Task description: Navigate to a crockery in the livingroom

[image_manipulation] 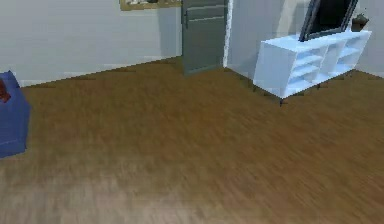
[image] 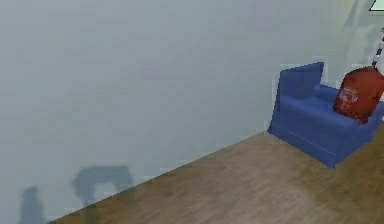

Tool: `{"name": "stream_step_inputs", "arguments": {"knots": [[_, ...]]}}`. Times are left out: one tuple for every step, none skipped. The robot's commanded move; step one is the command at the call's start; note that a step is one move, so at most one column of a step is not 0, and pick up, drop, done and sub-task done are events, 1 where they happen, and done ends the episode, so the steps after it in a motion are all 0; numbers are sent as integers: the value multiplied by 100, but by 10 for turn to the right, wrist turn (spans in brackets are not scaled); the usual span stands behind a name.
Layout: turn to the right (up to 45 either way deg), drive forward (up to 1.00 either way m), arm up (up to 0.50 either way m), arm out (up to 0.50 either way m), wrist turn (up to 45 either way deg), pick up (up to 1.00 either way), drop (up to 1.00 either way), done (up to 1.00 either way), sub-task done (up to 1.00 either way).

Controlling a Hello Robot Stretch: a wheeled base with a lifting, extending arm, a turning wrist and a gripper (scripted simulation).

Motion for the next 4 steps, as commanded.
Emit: {"name": "stream_step_inputs", "arguments": {"knots": [[-90, 0, 0, 0, 0, 0, 0, 0, 0], [0, 10, 0, 0, 0, 0, 0, 0, 0], [-120, 0, 0, 0, 0, 0, 0, 0, 0], [0, 80, 0, 0, 0, 0, 0, 0, 0]]}}
